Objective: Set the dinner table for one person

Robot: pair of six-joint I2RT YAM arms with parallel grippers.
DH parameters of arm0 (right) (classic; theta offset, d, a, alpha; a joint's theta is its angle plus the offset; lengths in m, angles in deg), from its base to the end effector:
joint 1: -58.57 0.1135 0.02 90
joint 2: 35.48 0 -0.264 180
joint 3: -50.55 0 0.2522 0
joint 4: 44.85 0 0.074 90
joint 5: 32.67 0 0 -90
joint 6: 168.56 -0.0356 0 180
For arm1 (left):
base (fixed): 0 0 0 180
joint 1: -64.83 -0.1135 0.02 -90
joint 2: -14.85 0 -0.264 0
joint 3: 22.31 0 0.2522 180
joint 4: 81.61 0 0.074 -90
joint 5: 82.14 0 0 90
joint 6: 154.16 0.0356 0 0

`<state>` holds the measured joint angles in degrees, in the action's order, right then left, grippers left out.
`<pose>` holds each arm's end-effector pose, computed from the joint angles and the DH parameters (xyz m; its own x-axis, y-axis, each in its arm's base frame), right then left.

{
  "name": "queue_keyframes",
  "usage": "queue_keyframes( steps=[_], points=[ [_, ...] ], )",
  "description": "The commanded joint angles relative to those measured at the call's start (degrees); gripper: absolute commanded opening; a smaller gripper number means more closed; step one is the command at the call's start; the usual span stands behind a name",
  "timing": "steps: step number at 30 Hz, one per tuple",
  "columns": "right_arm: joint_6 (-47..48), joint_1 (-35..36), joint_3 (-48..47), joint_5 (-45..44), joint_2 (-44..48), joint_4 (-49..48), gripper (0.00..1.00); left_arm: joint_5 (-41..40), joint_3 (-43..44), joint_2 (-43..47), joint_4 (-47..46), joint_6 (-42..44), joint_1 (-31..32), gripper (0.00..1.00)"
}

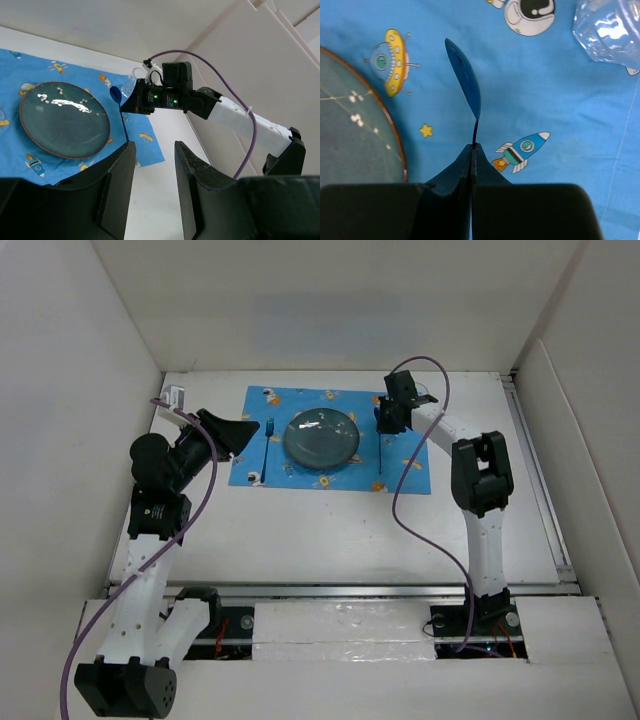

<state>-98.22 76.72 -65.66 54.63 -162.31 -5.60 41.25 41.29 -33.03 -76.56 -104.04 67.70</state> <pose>0.4726 0.1531 0.1946 -0.7792 0.0982 -0.6191 -0.0214 0.9829 0.1829 0.1864 -0.0290 0.3969 -0.2312 -0.5244 -0.8195 0.5651 0.6132 -0.5519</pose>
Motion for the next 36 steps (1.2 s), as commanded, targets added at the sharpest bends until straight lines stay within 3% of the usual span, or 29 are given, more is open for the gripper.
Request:
queue_keyframes(
  steps=[1,5,12,14,15,18,28,31,33,36],
  points=[
    [0.6,-0.9,-1.7,1.1,-0.2,-0.7,0.00,-0.1,0.2,0.0,-2.0,0.6,-0.1,0.34],
    [1.1,-2.1,-2.2,2.3,-2.2,0.7,0.00,0.2,-0.5,0.4,-2.8,0.2,-0.1,0.34],
    [0.4,-4.3,3.9,10.3,-0.7,-6.1,0.00,-0.2,-0.5,0.5,-2.7,0.3,-0.1,0.34],
    [0.1,-4.4,3.9,9.3,-0.8,-5.5,0.09,-0.3,-0.4,-0.1,-2.4,0.5,-0.1,0.34],
    [0.1,-4.4,4.0,7.9,-0.2,-4.8,0.20,0.3,-0.7,0.3,-3.0,0.1,-0.1,0.34],
    [0.0,-4.4,5.8,6.4,1.2,-5.5,0.25,0.1,-0.5,0.2,-3.0,0.2,-0.1,0.34],
    [0.9,-0.4,14.9,-5.6,17.6,-7.9,0.26,0.3,-1.0,-0.4,-2.9,0.4,-0.1,0.35],
    [2.2,2.2,19.7,-8.1,27.0,-11.2,0.20,-1.5,-0.5,-0.7,-1.4,1.5,-0.1,0.37],
    [3.5,4.0,24.0,-10.6,35.6,-12.2,0.00,-2.4,0.4,-1.7,0.1,2.4,-0.1,0.37],
    [6.3,9.0,29.9,-13.6,45.8,-14.9,0.00,-2.2,0.4,-2.0,0.0,3.1,-0.1,0.49]
  ],
)
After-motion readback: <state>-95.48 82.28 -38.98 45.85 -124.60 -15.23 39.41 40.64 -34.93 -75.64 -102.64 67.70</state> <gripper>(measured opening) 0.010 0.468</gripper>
